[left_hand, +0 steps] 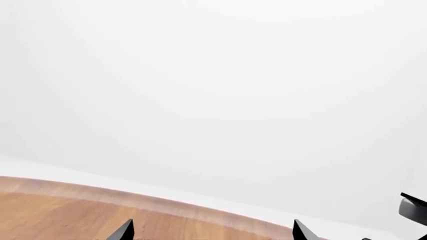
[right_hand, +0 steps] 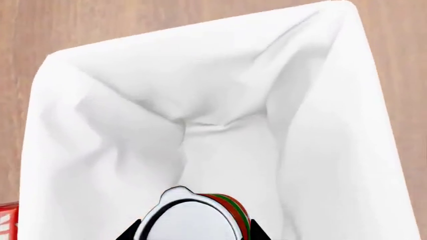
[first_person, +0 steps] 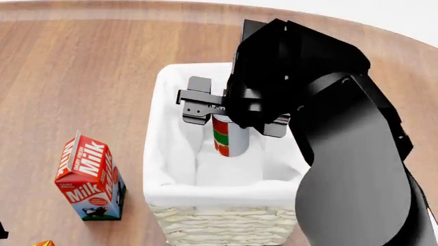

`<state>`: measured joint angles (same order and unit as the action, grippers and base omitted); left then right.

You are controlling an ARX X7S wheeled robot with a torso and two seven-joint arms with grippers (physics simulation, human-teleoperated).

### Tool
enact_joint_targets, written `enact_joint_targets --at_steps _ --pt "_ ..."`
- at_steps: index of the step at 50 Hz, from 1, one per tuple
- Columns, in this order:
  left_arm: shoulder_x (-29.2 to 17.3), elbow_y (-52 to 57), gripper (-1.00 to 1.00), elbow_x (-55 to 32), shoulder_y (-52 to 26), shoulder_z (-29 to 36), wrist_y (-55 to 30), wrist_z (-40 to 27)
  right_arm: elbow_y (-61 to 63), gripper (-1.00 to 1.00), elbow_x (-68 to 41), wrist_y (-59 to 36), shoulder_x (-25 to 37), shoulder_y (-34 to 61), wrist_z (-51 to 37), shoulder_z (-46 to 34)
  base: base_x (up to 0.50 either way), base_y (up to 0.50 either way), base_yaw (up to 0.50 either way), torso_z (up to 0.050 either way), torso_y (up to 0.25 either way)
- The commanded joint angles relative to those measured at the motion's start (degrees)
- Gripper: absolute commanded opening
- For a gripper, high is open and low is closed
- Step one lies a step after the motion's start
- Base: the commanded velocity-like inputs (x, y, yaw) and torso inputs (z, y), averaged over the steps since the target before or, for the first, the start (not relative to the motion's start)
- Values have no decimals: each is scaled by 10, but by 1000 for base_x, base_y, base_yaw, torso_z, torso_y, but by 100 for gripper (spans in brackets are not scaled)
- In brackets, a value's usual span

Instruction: Pick up the tomato sauce, and put it in the basket.

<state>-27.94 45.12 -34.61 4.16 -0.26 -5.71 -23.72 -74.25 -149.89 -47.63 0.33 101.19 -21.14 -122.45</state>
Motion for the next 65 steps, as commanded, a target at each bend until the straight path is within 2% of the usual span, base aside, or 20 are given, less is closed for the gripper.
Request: enact_joint_targets --at_steps 1,11,18,65 --pt "0 -4 100 1 0 3 2 0 -5 -100 116 -13 -3 -21 -17 116 0 0 0 0 0" --pt "-2 -4 100 1 0 4 2 -1 9 -100 201 -25 -3 -29 -38 196 0 0 0 0 2" --pt "-3 -4 100 0 2 1 4 -2 12 -100 236 -28 -3 -43 -48 220 0 0 0 0 0" --pt "-5 -19 100 -5 0 3 13 -2 50 -100 311 13 -3 -91 -58 268 0 0 0 0 0"
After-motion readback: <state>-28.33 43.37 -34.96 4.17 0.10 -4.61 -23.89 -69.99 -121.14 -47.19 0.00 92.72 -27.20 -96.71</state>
